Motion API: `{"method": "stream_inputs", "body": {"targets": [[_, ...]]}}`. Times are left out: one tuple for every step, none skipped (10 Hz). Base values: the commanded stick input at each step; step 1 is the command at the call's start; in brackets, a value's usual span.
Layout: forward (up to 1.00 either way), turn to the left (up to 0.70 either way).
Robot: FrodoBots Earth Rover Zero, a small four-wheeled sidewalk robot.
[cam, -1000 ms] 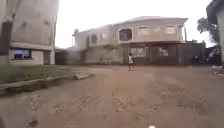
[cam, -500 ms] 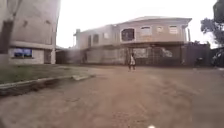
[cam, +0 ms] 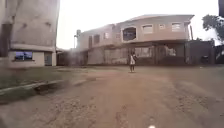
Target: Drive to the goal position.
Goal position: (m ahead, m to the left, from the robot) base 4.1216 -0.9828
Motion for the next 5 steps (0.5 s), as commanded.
{"method": "stream_inputs", "body": {"targets": [[0.7, -0.1], [0.7, -0.3], [0.7, -0.07], [0.7, -0.3], [0.7, -0.11]]}}
